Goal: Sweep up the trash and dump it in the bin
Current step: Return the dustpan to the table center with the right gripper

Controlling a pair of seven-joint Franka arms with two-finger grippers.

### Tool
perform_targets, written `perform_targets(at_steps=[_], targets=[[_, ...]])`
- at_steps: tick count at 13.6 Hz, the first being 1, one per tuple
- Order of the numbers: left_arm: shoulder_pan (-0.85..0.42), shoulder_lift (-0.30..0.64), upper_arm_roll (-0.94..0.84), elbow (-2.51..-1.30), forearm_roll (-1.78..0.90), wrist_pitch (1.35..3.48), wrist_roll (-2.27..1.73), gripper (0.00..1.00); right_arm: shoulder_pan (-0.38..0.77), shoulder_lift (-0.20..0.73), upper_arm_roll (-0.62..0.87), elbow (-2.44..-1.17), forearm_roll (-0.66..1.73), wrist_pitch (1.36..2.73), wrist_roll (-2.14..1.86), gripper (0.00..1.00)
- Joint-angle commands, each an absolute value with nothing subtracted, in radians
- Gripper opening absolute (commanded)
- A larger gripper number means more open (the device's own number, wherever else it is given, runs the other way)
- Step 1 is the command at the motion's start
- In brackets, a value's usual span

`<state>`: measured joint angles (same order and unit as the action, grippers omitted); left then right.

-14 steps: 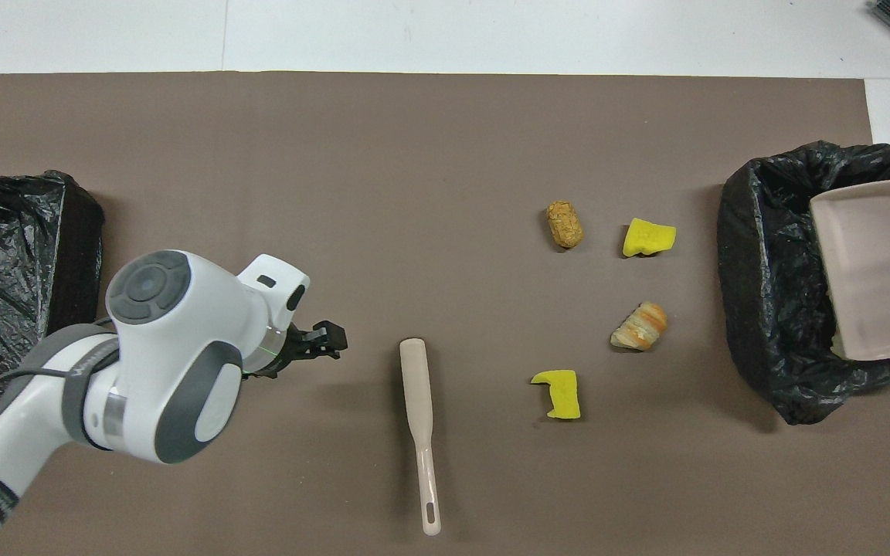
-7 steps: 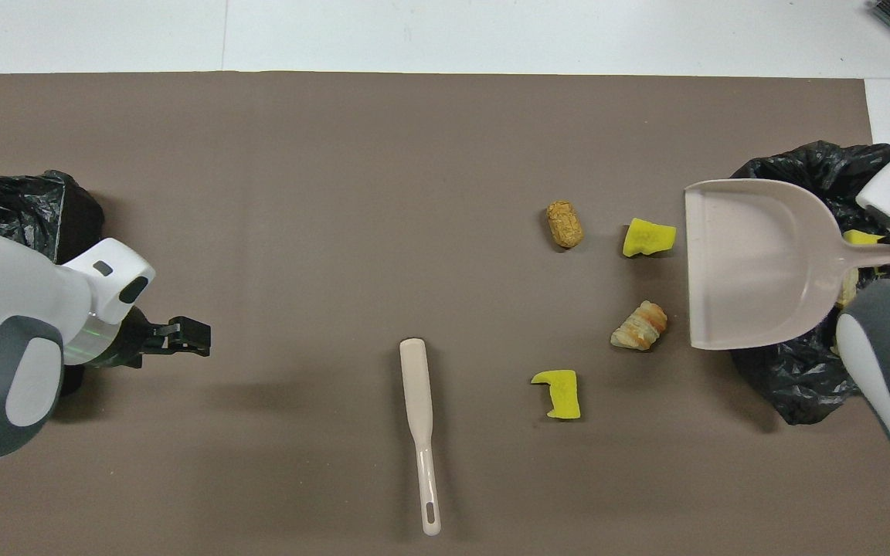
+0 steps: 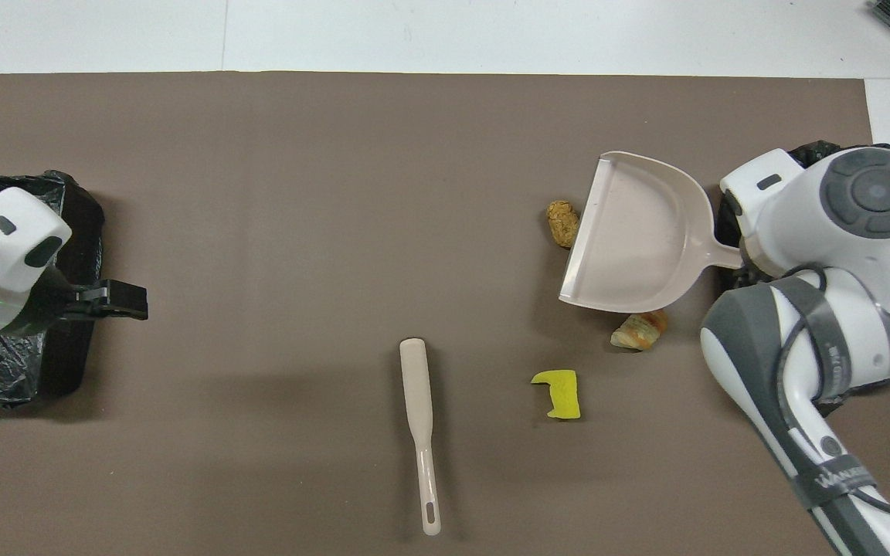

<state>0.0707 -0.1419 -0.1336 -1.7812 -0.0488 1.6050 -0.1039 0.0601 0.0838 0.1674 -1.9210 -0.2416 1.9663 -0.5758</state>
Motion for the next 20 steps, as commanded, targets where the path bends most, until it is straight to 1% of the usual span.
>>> perform_targets(at_steps=[1, 3, 6, 7, 9, 12, 15, 17, 18, 19, 20], targets=[[0.081, -0.130, -0.146, -1.685, -0.028, 1.502, -0.091, 1.00, 0.109, 0.097, 0.166, -1.916, -0.187, 1.967, -0.358, 0.00], [0.081, -0.126, -0.146, -1.628, -0.018, 1.465, -0.091, 1.00, 0.138, 0.129, 0.166, -1.911, -0.097, 1.968, -0.138, 0.00], [0.081, -0.121, -0.144, -1.588, -0.006, 1.451, -0.074, 1.00, 0.218, 0.173, 0.166, -1.859, -0.037, 1.957, 0.122, 0.00], [0.081, -0.123, -0.144, -1.594, -0.011, 1.453, -0.061, 1.00, 0.241, 0.189, 0.166, -1.838, 0.010, 1.944, 0.206, 0.00], [0.119, -0.130, -0.141, -1.664, -0.011, 1.474, -0.008, 1.00, 0.299, 0.257, 0.166, -1.764, 0.051, 1.922, 0.395, 0.00], [0.117, -0.123, -0.141, -1.652, -0.018, 1.482, -0.023, 1.00, 0.392, 0.377, 0.166, -1.645, 0.087, 1.922, 0.567, 0.00], [0.115, -0.121, -0.146, -1.641, -0.021, 1.483, -0.020, 1.00, 0.443, 0.504, 0.166, -1.515, 0.097, 1.921, 0.675, 0.00], [0.118, -0.124, -0.146, -1.643, -0.021, 1.474, -0.009, 1.00, 0.462, 0.558, 0.164, -1.480, 0.086, 1.925, 0.683, 0.00], [0.120, -0.126, -0.146, -1.643, -0.021, 1.474, -0.011, 1.00, 0.462, 0.563, 0.164, -1.488, 0.084, 1.943, 0.683, 0.00], [0.115, -0.126, -0.146, -1.643, -0.021, 1.474, -0.015, 1.00, 0.459, 0.563, 0.164, -1.486, 0.086, 1.947, 0.683, 0.13], [0.115, -0.127, -0.146, -1.643, -0.021, 1.476, -0.015, 1.00, 0.450, 0.560, 0.164, -1.488, 0.103, 1.962, 0.667, 0.99]])
